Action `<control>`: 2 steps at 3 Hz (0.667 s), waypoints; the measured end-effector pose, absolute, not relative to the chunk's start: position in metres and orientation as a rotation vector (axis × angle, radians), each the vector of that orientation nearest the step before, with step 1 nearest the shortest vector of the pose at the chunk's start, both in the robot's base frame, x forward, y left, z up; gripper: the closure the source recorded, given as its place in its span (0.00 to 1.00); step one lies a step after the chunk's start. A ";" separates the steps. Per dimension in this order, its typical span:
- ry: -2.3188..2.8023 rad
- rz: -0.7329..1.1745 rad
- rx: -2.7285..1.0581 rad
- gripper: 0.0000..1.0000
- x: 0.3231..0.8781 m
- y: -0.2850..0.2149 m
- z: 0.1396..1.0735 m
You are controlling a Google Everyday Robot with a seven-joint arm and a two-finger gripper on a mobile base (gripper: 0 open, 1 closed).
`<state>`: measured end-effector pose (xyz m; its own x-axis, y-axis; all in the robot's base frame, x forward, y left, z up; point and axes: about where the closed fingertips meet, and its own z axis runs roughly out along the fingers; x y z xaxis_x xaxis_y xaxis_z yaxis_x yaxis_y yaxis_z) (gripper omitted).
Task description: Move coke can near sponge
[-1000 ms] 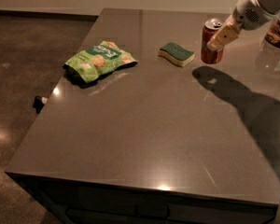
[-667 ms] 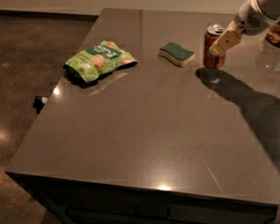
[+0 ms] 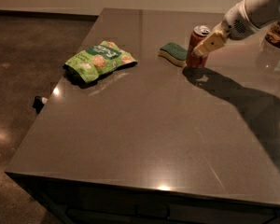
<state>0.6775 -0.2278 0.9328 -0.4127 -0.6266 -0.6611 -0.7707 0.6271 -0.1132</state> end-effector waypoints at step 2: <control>2.154 0.216 -1.105 0.29 0.685 -0.222 0.929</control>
Offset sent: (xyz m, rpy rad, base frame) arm 0.0065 -0.0075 0.0021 -0.0859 -0.0501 -0.0290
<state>0.6848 -0.2215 0.9295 -0.3947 -0.6500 -0.6494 -0.7661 0.6230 -0.1580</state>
